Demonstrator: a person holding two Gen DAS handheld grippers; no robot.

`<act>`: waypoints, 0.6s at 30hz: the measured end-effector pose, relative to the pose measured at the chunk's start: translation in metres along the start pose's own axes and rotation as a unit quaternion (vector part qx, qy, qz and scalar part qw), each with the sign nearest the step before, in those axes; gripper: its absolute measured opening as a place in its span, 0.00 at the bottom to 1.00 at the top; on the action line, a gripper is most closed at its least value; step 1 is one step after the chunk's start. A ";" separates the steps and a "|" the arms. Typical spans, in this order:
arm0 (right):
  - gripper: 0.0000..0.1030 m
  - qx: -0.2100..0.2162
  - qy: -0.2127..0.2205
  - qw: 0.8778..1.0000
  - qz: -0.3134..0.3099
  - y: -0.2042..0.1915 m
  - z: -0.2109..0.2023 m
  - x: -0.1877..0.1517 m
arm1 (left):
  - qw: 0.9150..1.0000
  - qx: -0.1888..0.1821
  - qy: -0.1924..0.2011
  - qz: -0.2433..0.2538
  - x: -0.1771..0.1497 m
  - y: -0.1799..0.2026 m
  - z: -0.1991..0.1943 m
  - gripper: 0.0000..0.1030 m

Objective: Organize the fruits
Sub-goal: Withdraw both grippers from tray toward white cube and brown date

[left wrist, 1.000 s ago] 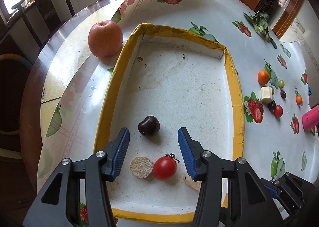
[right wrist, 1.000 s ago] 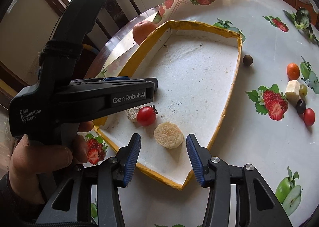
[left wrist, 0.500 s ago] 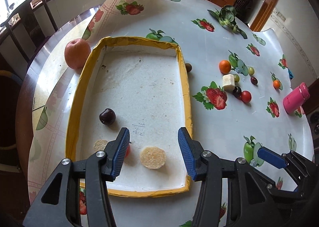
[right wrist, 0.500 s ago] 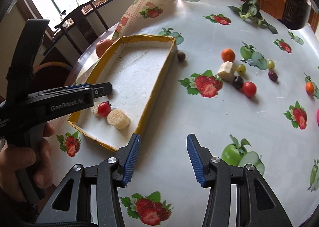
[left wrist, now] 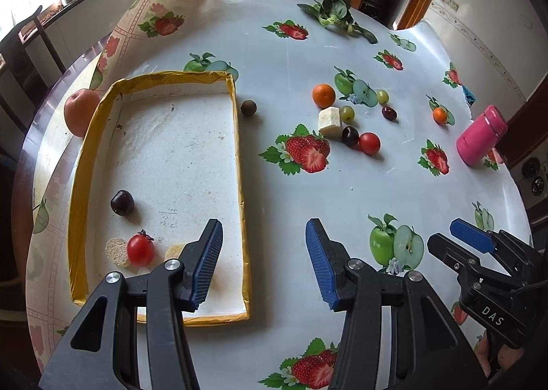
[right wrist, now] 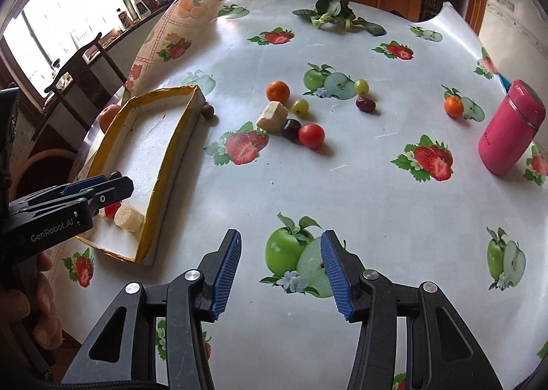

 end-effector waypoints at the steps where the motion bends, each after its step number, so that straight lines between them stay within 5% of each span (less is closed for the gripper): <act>1: 0.49 -0.001 0.001 1.000 0.003 0.004 -0.001 -0.001 | 1.000 0.000 -0.001 0.003 0.000 0.003 0.000 0.47; 18: 0.48 0.016 0.000 0.999 0.034 0.036 0.003 -0.005 | 0.999 -0.003 -0.020 0.028 0.014 0.034 0.017 0.47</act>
Point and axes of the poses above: each gripper's, at about its wrist camera, not at the fingertips, and z roughly the way its jaws point, y to its right, x to its top, the point moved 1 cm from there along z, roughly the way its jaws point, and after that the axes turned 11 degrees about -y, right-handed, at the moved point
